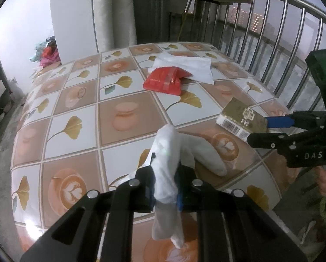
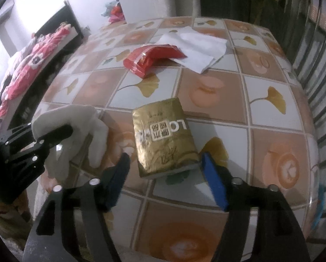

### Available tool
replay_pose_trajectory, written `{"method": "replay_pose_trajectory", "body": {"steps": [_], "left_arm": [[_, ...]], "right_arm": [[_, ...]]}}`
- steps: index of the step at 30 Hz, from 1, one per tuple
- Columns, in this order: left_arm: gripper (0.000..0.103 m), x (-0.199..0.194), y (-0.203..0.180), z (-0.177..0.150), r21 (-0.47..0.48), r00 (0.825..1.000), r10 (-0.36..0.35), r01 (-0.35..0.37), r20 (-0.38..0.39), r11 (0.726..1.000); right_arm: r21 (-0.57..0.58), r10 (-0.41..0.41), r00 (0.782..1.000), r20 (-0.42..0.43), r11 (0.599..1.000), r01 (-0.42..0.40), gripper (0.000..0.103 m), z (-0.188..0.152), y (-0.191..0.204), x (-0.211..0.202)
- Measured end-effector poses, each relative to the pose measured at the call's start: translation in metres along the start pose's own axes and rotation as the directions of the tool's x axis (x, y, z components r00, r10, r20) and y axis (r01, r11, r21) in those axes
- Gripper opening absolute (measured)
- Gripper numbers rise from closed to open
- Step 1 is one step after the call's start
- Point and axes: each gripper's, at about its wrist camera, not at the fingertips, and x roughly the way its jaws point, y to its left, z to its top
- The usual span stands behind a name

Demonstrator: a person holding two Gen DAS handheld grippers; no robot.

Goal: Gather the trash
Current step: 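Lift the gold box with the right tool while the left tool lifts the white glove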

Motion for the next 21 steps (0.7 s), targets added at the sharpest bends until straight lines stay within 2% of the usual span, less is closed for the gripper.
{"method": "replay_pose_trajectory", "body": {"steps": [6,11,21], "left_arm": [[0.013,0.0003,-0.0007,-0.0002,-0.004,1.000,0.003,-0.003,0.003,1.000],[0.013,0.0004,-0.0006,-0.0004,-0.004,1.000,0.003,-0.003,0.003,1.000],[0.013,-0.0008,-0.0008,-0.0003,-0.007,1.000,0.004,-0.004,0.007,1.000]], "right_arm": [[0.000,-0.015,1.000,0.010,1.000,0.015,0.066,0.0055,0.0014,0.0040],[0.010,-0.022,1.000,-0.006,1.000,0.022,0.057,0.0059,0.0019,0.0091],[0.015,-0.022,1.000,0.002,1.000,0.022,0.054,0.0040,0.0016,0.0055]]}}
